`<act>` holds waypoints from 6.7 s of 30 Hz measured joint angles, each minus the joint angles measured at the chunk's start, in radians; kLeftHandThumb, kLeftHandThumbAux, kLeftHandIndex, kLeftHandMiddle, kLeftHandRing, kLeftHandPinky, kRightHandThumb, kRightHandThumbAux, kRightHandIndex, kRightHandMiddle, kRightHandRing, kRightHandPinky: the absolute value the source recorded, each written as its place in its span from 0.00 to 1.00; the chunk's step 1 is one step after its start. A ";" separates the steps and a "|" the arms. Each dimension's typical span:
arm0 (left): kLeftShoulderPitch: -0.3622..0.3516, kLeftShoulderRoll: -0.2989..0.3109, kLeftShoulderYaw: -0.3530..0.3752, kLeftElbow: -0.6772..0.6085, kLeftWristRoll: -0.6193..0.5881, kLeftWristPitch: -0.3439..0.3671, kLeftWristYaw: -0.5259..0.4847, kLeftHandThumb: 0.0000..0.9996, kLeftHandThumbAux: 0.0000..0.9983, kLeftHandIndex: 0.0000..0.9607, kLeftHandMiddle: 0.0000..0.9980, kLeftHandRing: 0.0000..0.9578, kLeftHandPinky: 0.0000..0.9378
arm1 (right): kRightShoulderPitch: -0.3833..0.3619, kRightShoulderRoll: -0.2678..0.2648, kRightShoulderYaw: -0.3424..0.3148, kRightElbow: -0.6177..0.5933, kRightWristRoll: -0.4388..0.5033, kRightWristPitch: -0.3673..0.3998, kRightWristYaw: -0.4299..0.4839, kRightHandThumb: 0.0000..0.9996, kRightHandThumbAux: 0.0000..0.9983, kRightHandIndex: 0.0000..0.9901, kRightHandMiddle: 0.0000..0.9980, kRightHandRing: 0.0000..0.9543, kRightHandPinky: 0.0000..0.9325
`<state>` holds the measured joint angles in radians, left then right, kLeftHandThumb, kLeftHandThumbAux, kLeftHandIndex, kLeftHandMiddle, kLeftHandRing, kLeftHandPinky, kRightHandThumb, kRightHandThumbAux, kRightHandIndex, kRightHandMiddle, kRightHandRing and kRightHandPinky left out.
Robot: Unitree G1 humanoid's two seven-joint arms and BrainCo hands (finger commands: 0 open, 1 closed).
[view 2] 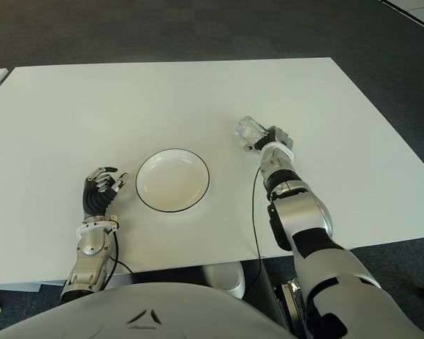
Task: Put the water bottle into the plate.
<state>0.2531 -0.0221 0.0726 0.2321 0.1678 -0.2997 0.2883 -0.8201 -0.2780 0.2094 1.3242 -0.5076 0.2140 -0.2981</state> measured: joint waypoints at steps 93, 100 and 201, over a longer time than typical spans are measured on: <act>-0.007 0.024 -0.004 0.023 -0.001 -0.032 -0.008 0.71 0.72 0.45 0.72 0.75 0.74 | 0.362 -0.013 0.261 -0.776 -0.074 -0.610 0.317 0.71 0.72 0.44 0.90 0.92 0.94; -0.005 0.024 -0.004 0.019 -0.001 -0.026 -0.008 0.71 0.72 0.45 0.73 0.76 0.75 | 0.380 -0.034 0.287 -0.886 -0.089 -0.479 0.518 0.71 0.72 0.44 0.85 0.88 0.89; -0.020 0.019 -0.001 0.060 -0.010 -0.066 -0.008 0.71 0.72 0.45 0.74 0.77 0.76 | 0.527 -0.015 0.350 -1.098 -0.350 -0.426 0.060 0.38 0.27 0.00 0.00 0.00 0.00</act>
<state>0.2331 -0.0033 0.0715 0.2920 0.1579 -0.3654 0.2806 -0.2929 -0.2932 0.5593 0.2262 -0.8575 -0.2116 -0.2385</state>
